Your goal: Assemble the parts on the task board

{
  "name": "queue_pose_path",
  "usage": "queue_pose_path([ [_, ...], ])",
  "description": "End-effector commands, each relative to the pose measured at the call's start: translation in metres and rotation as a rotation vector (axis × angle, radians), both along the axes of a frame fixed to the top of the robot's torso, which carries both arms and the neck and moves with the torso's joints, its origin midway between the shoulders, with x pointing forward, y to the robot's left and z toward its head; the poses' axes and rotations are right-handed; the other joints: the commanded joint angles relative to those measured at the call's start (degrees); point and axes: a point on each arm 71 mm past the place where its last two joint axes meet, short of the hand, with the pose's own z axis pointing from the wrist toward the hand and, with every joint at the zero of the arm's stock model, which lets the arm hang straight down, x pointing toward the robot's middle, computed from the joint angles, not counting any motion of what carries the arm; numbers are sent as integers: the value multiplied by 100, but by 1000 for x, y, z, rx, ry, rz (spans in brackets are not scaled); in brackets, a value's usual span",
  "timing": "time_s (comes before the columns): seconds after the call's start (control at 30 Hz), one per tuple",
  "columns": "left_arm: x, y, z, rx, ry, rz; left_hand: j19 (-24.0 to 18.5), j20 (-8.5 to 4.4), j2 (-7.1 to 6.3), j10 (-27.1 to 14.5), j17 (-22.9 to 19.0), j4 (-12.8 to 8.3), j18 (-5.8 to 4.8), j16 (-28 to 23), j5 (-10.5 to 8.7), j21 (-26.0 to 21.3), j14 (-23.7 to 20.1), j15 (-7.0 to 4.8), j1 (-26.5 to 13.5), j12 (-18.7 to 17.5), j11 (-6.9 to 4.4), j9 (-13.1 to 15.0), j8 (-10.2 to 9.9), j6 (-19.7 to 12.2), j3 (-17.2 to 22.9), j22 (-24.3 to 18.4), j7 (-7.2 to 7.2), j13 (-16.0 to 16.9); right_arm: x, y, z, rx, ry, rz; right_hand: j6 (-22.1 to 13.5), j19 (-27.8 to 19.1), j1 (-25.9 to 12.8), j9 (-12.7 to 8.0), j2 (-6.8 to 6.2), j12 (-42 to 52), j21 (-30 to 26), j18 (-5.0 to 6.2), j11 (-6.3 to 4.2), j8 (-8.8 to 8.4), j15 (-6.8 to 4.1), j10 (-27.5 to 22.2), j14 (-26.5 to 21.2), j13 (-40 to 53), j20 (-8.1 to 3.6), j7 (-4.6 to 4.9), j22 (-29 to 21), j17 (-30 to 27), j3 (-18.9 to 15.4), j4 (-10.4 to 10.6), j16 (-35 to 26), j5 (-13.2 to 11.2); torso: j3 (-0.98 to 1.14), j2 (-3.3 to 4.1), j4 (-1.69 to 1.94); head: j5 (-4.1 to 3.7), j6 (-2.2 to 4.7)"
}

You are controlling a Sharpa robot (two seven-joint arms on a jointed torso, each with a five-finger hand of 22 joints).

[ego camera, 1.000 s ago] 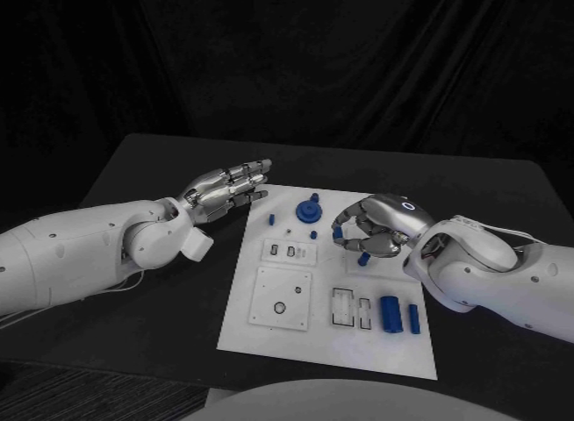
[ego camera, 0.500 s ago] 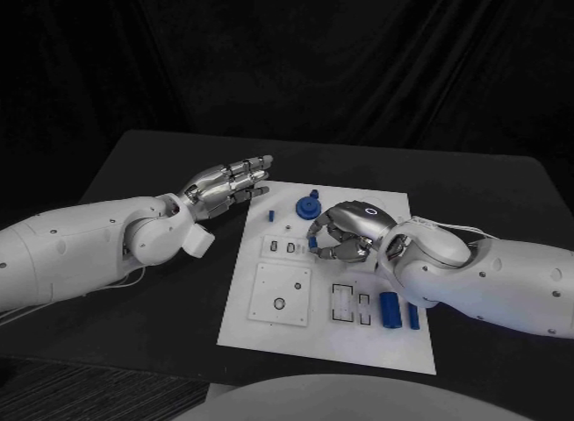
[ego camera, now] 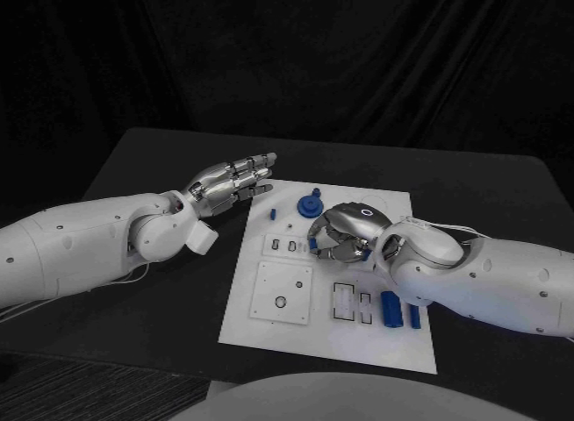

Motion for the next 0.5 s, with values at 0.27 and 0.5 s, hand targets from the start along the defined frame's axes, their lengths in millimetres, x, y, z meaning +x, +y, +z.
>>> queue_pose_path([
  [0.27, 0, -3, 1, -26, -17, -11, 33, 26, 26, 35, 5, -2, 63, 30, 22, 23, 16, 44, -30, 42, -8, 5, 24, 32, 60, 7, -2, 8, 0, 1, -3, -35, -15, -10, -28, 607, 22, 627, -33, 15, 14, -91, 42, -68, 26, 607, 606, 1507, 36, 22, 1509, 1509, 63, -82, 15, -83, 0, 3, -1, -22, -30],
  [0.5, 1, -3, 1, -23, -13, -13, 30, 24, 27, 32, 3, 0, 62, 26, 23, 21, 10, 35, -33, 39, -9, 4, 22, 27, 74, 6, 2, 8, 0, 1, -4, -45, -14, -9, -62, 607, -16, 671, -42, 15, 14, -91, 40, -136, 22, 607, 606, 1507, 35, 24, 1509, 1509, 84, -131, 15, -405, 0, 3, 5, -25, -7],
])
